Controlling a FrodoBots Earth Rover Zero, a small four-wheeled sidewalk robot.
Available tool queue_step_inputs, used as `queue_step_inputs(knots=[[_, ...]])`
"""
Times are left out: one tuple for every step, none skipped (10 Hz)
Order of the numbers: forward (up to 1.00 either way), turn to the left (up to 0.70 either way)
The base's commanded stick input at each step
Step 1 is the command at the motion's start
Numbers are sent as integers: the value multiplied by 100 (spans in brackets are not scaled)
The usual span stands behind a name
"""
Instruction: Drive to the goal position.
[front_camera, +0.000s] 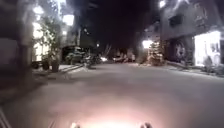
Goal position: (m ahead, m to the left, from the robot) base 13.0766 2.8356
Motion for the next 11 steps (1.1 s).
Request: queue_step_inputs(knots=[[70, 0], [70, 0], [70, 0], [70, 0], [70, 0], [70, 0], [70, 0], [70, 0], [70, 0], [70, 0], [70, 0]])
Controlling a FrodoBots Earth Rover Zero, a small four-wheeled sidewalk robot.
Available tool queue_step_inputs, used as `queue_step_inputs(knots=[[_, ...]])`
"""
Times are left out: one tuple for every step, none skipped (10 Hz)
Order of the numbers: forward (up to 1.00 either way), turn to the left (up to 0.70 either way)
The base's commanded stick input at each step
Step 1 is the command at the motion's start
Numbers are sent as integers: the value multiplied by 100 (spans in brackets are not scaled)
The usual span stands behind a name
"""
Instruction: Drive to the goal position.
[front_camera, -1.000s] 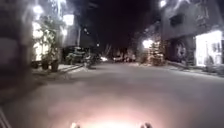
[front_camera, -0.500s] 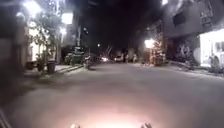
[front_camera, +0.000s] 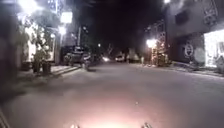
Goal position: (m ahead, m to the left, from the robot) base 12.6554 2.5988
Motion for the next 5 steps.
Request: queue_step_inputs(knots=[[70, 0], [70, 0], [70, 0], [70, 0], [70, -12]])
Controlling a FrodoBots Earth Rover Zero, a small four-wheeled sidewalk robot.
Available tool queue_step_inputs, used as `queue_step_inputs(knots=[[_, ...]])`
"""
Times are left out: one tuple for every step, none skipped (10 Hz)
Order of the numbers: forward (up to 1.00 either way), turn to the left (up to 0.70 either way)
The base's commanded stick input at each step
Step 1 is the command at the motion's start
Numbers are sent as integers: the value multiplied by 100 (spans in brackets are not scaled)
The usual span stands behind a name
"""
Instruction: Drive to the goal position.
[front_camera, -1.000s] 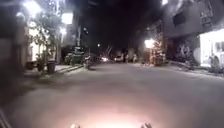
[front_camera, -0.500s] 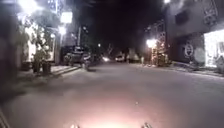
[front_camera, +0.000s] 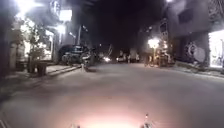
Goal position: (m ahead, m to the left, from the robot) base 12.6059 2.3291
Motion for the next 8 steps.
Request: queue_step_inputs(knots=[[70, -35], [70, -20], [70, -6], [70, 0], [70, 0], [70, 0], [70, 0], [70, 0]])
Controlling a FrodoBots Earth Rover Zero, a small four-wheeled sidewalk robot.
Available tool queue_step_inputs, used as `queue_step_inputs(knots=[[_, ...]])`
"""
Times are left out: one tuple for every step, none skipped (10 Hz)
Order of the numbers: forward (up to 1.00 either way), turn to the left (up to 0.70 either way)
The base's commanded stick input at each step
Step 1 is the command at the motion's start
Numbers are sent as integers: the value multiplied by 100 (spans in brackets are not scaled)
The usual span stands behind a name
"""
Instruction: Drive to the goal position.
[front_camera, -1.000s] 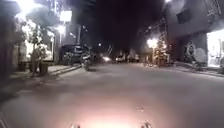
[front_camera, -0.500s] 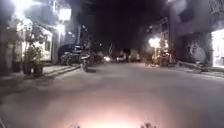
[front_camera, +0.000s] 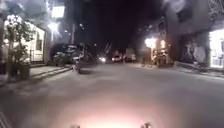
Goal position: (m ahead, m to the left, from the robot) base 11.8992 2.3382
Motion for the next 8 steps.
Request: queue_step_inputs(knots=[[70, 0], [70, 0], [70, 0], [70, 0], [70, 0], [70, 0], [70, 5], [70, 27]])
